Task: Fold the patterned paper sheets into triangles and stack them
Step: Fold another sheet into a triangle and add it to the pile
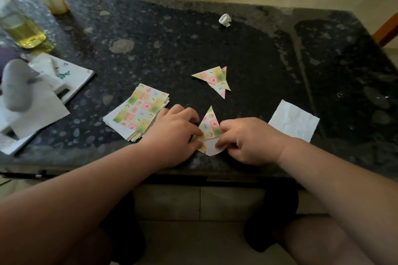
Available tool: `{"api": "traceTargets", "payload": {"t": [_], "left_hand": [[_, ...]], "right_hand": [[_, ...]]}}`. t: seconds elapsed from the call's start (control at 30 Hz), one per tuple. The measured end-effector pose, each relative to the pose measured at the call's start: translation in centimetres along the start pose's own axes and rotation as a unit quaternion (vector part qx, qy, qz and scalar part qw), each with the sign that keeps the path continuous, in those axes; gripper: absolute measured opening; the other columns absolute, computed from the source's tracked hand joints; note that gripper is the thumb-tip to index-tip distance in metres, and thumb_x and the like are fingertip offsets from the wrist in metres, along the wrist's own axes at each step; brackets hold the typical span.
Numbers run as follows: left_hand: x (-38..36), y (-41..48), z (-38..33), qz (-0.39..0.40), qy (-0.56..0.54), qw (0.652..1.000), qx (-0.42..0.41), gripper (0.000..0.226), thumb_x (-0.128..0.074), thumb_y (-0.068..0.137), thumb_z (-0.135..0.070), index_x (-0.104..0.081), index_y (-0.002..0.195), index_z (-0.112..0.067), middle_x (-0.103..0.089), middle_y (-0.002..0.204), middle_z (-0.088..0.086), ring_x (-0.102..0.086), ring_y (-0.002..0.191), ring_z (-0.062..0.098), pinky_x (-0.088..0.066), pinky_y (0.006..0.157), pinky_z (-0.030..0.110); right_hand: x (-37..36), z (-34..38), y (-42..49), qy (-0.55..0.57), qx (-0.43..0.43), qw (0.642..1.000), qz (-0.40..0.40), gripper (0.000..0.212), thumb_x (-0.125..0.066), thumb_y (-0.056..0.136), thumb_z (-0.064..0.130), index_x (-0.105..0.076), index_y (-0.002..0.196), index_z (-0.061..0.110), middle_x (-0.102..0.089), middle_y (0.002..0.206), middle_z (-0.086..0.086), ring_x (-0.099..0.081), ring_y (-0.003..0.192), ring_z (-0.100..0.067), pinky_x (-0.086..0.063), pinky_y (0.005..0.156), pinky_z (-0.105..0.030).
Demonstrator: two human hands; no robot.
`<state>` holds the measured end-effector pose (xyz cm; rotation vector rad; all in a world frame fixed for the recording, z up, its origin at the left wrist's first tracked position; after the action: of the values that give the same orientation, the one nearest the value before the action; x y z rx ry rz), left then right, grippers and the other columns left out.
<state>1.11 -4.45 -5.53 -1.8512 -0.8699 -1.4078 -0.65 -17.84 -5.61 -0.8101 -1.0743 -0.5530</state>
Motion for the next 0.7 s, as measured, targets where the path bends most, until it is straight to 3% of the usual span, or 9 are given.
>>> {"api": "traceTargets", "payload": {"t": [0.07, 0.2, 0.4, 0.53, 0.7], "left_hand": [[-0.3, 0.1, -0.3, 0.017, 0.01, 1.0, -0.008, 0.039, -0.055, 0.097, -0.056, -0.065, 0.131, -0.04, -0.043, 0.135, -0.018, -0.033, 0.124, 0.01, -0.027, 0.108, 0.034], [-0.5, 0.2, 0.1, 0.015, -0.043, 0.999, 0.021, 0.047, -0.06, 0.093, -0.057, -0.058, 0.137, -0.04, -0.045, 0.132, -0.019, -0.038, 0.123, 0.009, -0.031, 0.104, 0.031], [-0.7, 0.3, -0.8, -0.009, -0.005, 1.0, 0.024, 0.048, -0.054, 0.095, -0.058, -0.062, 0.133, -0.03, -0.048, 0.126, -0.012, -0.045, 0.118, 0.013, -0.038, 0.103, 0.034], [-0.5, 0.6, -1.3, -0.017, 0.027, 0.999, 0.032, 0.048, -0.048, 0.097, -0.06, -0.065, 0.126, -0.027, -0.05, 0.123, -0.009, -0.047, 0.113, 0.015, -0.041, 0.099, 0.035], [-0.4, 0.6, -1.7, -0.058, 0.043, 0.997, 0.027, 0.038, -0.047, 0.097, -0.051, -0.069, 0.111, -0.024, -0.055, 0.111, -0.005, -0.053, 0.1, 0.02, -0.044, 0.083, 0.035]], "right_hand": [[-0.2, 0.0, -0.4, 0.025, -0.007, 1.0, 0.008, 0.034, -0.059, 0.096, 0.025, -0.071, 0.126, 0.035, -0.041, 0.104, 0.022, -0.047, 0.095, -0.005, -0.042, 0.073, -0.018], [-0.2, -0.8, -0.9, 0.07, -0.03, 0.997, -0.012, 0.034, -0.061, 0.091, 0.021, -0.075, 0.121, 0.031, -0.052, 0.107, 0.016, -0.055, 0.098, -0.007, -0.053, 0.086, -0.033], [-0.3, -0.8, -0.9, 0.084, -0.026, 0.996, -0.033, 0.025, -0.066, 0.094, 0.035, -0.076, 0.116, 0.03, -0.057, 0.106, 0.013, -0.058, 0.097, -0.009, -0.055, 0.085, -0.034], [-0.3, -1.2, -0.8, 0.081, -0.032, 0.995, -0.04, 0.035, -0.066, 0.094, 0.037, -0.071, 0.128, 0.029, -0.058, 0.11, 0.012, -0.057, 0.101, -0.008, -0.054, 0.089, -0.033], [-0.5, -1.0, -0.8, 0.078, -0.033, 0.996, -0.015, 0.053, -0.07, 0.089, 0.052, -0.06, 0.139, 0.037, -0.051, 0.108, 0.013, -0.054, 0.101, -0.01, -0.048, 0.087, -0.03]]}}
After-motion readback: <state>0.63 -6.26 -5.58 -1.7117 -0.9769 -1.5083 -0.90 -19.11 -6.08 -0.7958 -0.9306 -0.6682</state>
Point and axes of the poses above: each hand's wrist, its own y-axis towards the middle knuckle, its own x-axis out of the back of the hand, z = x × y, the point moved 8 cm from there along y, towards the middle knuckle
